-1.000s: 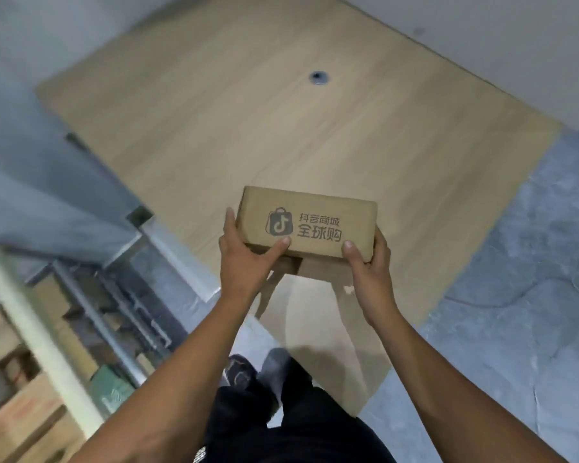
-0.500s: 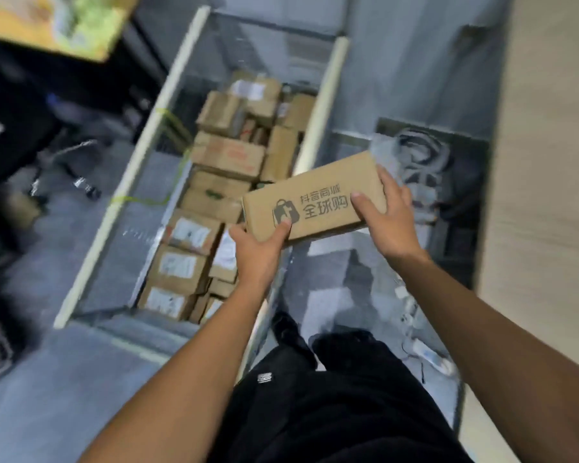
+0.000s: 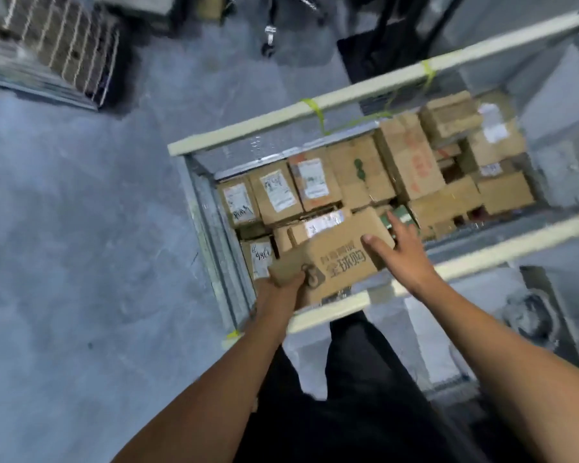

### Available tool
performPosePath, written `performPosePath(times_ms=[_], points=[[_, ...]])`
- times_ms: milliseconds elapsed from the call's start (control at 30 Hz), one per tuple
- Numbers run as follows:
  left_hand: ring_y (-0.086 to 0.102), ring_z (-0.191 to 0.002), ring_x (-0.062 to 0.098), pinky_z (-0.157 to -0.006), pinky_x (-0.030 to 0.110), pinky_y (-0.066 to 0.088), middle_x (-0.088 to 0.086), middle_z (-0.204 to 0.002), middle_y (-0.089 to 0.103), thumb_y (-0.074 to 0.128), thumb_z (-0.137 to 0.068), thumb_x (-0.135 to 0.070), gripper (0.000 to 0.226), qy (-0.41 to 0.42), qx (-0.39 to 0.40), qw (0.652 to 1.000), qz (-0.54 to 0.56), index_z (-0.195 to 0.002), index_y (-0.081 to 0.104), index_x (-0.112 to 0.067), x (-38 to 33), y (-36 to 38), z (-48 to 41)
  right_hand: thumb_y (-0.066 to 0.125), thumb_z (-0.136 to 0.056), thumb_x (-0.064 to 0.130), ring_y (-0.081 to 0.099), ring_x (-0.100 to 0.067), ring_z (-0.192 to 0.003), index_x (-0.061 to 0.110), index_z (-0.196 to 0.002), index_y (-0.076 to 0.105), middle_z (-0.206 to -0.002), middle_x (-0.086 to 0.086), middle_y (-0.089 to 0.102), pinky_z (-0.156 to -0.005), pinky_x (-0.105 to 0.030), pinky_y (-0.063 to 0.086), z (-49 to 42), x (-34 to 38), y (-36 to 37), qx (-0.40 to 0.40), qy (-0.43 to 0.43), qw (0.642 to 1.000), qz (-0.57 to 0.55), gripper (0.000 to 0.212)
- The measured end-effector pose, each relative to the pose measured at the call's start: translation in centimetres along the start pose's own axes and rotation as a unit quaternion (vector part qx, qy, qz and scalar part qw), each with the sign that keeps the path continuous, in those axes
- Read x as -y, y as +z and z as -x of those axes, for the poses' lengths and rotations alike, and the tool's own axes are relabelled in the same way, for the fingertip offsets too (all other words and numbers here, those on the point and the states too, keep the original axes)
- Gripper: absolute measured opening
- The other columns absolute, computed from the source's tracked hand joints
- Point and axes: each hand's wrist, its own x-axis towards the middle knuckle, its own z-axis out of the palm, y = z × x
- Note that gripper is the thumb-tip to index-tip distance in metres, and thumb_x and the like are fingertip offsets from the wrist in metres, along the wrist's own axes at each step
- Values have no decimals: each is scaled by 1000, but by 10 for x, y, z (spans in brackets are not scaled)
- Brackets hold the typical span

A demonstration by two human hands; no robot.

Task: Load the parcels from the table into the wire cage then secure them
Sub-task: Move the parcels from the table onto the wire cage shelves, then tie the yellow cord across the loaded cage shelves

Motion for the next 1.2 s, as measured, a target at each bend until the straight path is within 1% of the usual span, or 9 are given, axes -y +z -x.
performPosePath(times_ms=[167, 300, 433, 600, 667, 800, 900, 1067, 1200], points=[[59, -110, 31, -83, 36, 53, 12, -134, 56, 74, -90, -49, 79, -101, -122, 981, 114, -147, 33, -13, 16, 5, -44, 59, -83, 70, 43, -23, -136, 49, -151, 41, -138, -1, 46, -114, -43, 37, -85, 25, 43, 156, -117, 979, 61, 73], [57, -129, 39, -107, 55, 50, 13, -144, 55, 68, -92, -55, 74, -221, -133, 907, 332, -149, 44, -16, 29, 14, -97, 63, -97, 52, 48, -21, -128, 36, -150, 48, -131, 0, 50, -104, -36, 42, -159, 52, 119, 265, -216, 933, 117, 58], [51, -139, 36, -115, 57, 41, 9, -151, 53, 58, -90, -52, 58, -250, -179, 861, 405, -139, 57, -20, 41, 27, -134, 65, -97, 51, 55, -13, -115, 27, -143, 57, -125, 4, 56, -99, -35, 45, -202, 57, 188, 342, -272, 887, 147, 53], [64, -98, 27, -92, 43, 55, 11, -115, 66, 66, -91, -45, 51, -317, -270, 815, 404, -130, 57, -14, 51, 43, -174, 61, -92, 67, 62, -17, -119, 28, -144, 53, -136, 4, 66, -95, -25, 40, -237, 33, 250, 356, -328, 847, 221, 66], [58, -91, 25, -89, 41, 51, 9, -115, 61, 69, -90, -48, 55, -347, -272, 808, 390, -131, 54, -16, 58, 46, -190, 57, -93, 69, 56, -21, -127, 27, -145, 52, -137, 0, 65, -106, -35, 33, -248, 23, 272, 340, -397, 801, 291, 67], [36, -143, 36, -116, 46, 33, 12, -161, 29, 69, -90, -46, 84, -267, -255, 920, 131, -158, 28, -19, 77, 52, -224, 30, -88, 83, 20, -33, -155, 27, -158, 38, -165, -8, 35, -126, -55, -1, -264, 12, 303, 252, -478, 714, 444, 89], [20, -152, 38, -123, 54, 14, 11, -167, 18, 69, -90, -50, 95, -196, -251, 948, 1, -162, 11, -30, 79, 54, -241, 12, -89, 83, 6, -32, -159, 39, -163, 15, -171, -5, 19, -124, -64, -6, -275, 0, 312, 220, -474, 683, 510, 85], [13, -154, 35, -124, 62, 15, 6, -168, 10, 73, -85, -43, 103, -166, -219, 961, -22, -161, 4, -39, 74, 50, -251, 20, -94, 79, -9, -32, -159, 47, -161, 0, -173, -3, 0, -121, -69, -9, -269, -7, 295, 199, -417, 728, 506, 77], [13, -156, 33, -125, 57, 17, 2, -172, 4, 61, -89, -49, 92, -137, -202, 970, 2, -163, 10, -30, 40, 45, -234, 29, -94, 77, 0, -27, -160, 36, -164, 7, -173, -5, 8, -126, -61, -2, -247, 0, 254, 136, -366, 815, 428, 84]])
